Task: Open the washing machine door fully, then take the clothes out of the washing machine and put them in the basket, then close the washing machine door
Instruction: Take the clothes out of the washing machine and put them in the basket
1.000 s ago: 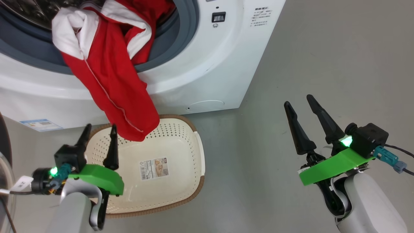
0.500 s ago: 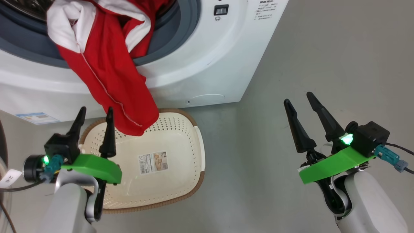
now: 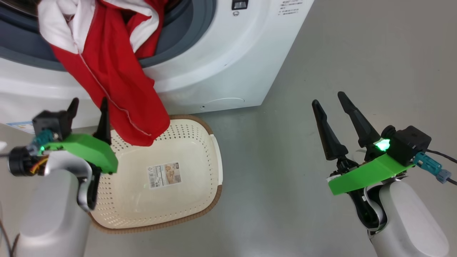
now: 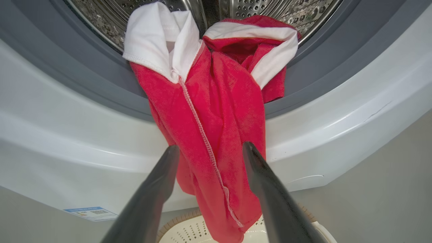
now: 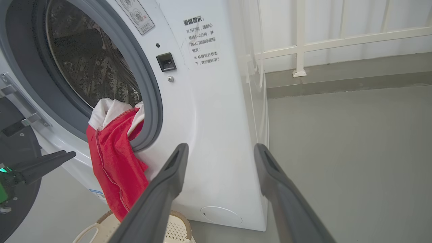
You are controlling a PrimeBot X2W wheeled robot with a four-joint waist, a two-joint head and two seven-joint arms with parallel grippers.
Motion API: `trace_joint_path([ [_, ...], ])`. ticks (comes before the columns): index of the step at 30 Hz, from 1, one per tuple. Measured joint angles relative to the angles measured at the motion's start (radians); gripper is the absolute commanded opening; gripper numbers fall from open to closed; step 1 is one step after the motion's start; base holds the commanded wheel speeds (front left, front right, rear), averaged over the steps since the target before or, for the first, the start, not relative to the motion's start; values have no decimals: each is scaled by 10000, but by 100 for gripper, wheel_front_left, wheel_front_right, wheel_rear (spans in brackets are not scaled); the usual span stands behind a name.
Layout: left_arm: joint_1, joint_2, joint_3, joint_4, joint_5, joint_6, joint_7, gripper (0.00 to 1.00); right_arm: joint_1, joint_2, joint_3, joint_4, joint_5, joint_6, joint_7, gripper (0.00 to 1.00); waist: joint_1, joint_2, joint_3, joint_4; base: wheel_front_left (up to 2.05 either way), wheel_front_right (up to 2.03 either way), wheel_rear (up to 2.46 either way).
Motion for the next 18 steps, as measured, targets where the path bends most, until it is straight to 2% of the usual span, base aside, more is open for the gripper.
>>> trace_joint_path([
  [12, -2220, 111, -130, 3597, -42, -523, 349, 100, -153, 128, 35, -6, 0, 0, 0, 100, 0, 0, 255, -342, 0, 0, 0],
  [18, -3103, 105, -128, 4863, -291, -894, 351, 100, -321, 171, 46, -12, 0, 0, 0, 100, 0, 0, 363, -526, 0, 0, 0],
])
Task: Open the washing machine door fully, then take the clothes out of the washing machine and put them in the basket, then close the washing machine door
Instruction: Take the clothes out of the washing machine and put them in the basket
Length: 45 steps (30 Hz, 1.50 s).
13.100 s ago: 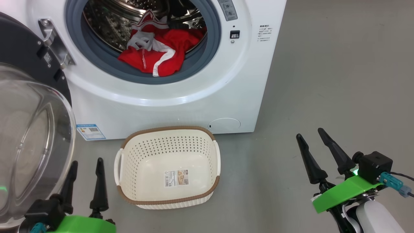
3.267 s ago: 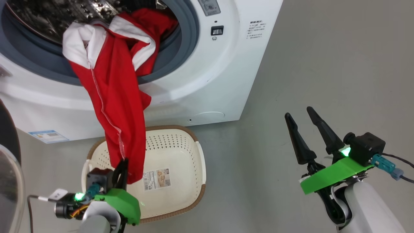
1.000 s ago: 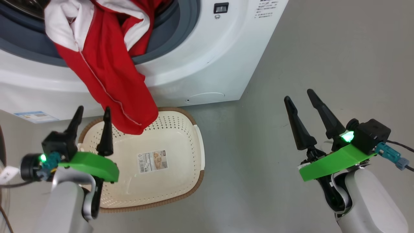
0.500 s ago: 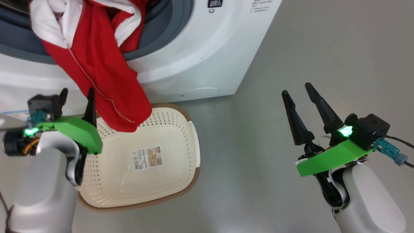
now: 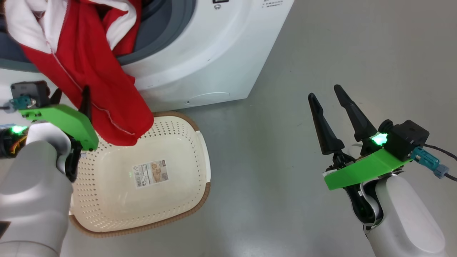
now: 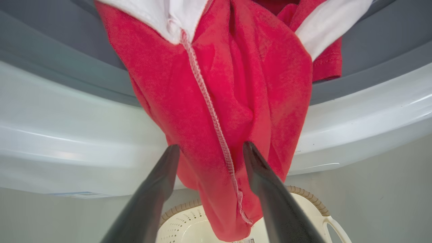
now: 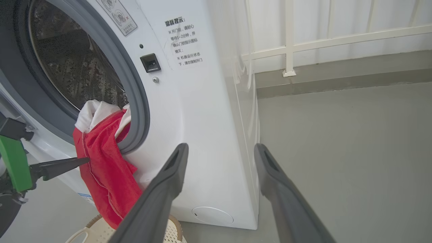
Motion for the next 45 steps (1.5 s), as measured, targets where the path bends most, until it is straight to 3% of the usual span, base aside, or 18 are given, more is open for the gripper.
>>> trace_joint_path([
  [16, -1500, -44, -477, 1513, -637, -328, 324, 100, -260, 63, 15, -63, 0, 0, 0, 100, 0, 0, 404, -360, 0, 0, 0],
  [19, -1504, -56, -579, 1628, -669, -328, 165, 12, -307, 69, 12, -65, -2, 0, 0, 100, 0, 0, 407, -357, 0, 0, 0],
  [20, -1507, -54, -596, 1653, -713, -328, 69, 0, -308, 71, 10, -67, -2, 0, 0, 100, 0, 0, 404, -354, 0, 0, 0],
  [31, -1488, -136, -1049, 1797, -940, -330, -792, 0, -306, 88, 13, -13, -17, 0, 0, 100, 0, 0, 156, -226, 0, 0, 0],
  [45, -965, -194, -1557, 934, -869, -330, -1597, 0, -81, 42, 31, 82, -13, 0, 0, 100, 0, 0, -333, 124, 0, 0, 0],
])
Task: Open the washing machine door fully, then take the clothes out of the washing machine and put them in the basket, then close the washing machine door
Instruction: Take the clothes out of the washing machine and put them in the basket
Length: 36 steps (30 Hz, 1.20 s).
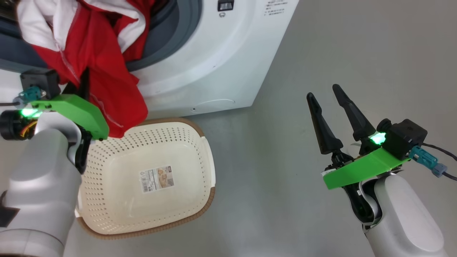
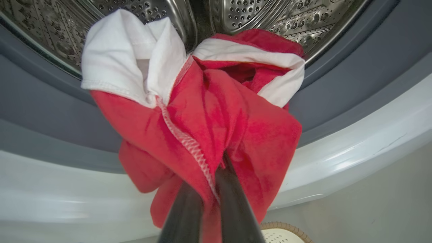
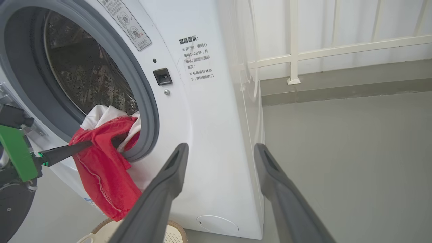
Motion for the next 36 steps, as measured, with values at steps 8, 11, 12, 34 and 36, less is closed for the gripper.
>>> trace_joint_path([
  [8, 899, 98, 92, -1766, 217, 153, -13, 0, 53, -50, 35, 59, 4, 0, 0, 100, 0, -1, -383, 178, 0, 0, 0],
  [11, 1468, 286, 157, -2801, 464, 380, -15, 0, 244, -54, 46, 90, 15, 0, 0, 100, 0, 0, -495, 219, 0, 0, 0],
  [12, 1685, 339, 188, -3156, 522, 443, -15, 0, 280, -58, 46, 102, 15, 0, 0, 100, 0, 0, -522, 233, 0, 0, 0],
  [34, 5418, 1893, 420, -11800, 1145, 2286, 1252, 0, 391, -132, -58, 21, 15, 0, 0, 100, 0, 0, -712, 646, 0, 0, 0],
  [36, 5699, 2096, 497, -12715, 1248, 2545, 1576, 0, 395, -130, -56, 15, 15, 0, 0, 100, 0, -1, -715, 664, 0, 0, 0],
])
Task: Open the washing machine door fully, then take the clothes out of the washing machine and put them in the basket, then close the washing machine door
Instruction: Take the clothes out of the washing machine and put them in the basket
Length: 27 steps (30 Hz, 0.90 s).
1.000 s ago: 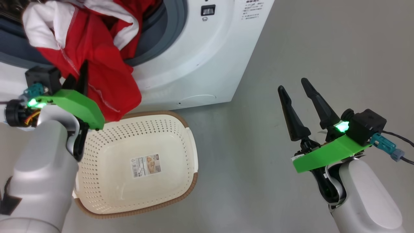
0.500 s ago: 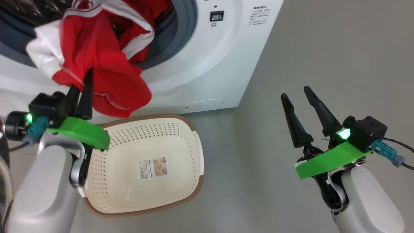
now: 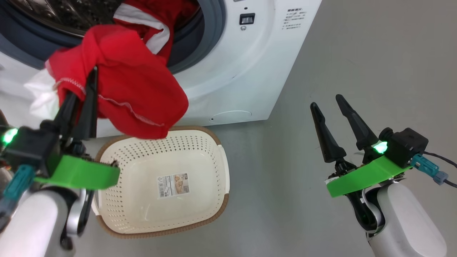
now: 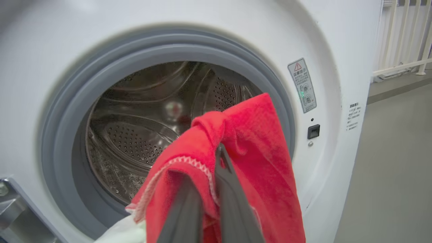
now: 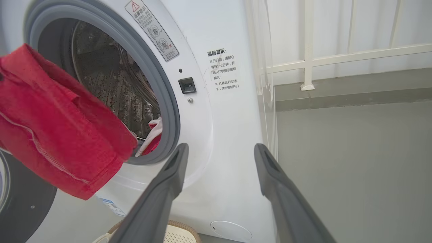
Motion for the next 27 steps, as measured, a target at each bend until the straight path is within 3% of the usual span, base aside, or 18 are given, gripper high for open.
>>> trace_joint_path([
  [6, 663, 309, -12, -2104, 226, 451, 1005, 0, 7, -15, 10, -17, 0, 0, 0, 100, 0, 0, 13, 71, 0, 0, 0],
  [12, 1492, 153, -851, -2151, 244, 462, 1344, 0, 6, -12, 88, -12, 2, 0, 0, 100, -1, 0, 69, 41, 0, 0, 0],
  [20, 1655, -284, -1237, -284, -171, 130, 757, 0, 3, -54, 96, -6, 12, 0, 0, 100, 0, 0, 127, -1, 0, 0, 0],
  [27, 1331, -807, -1476, 3302, -502, -499, 123, 0, -12, -44, 142, 13, 13, 0, 0, 100, 0, 1, 168, -101, 0, 0, 0],
])
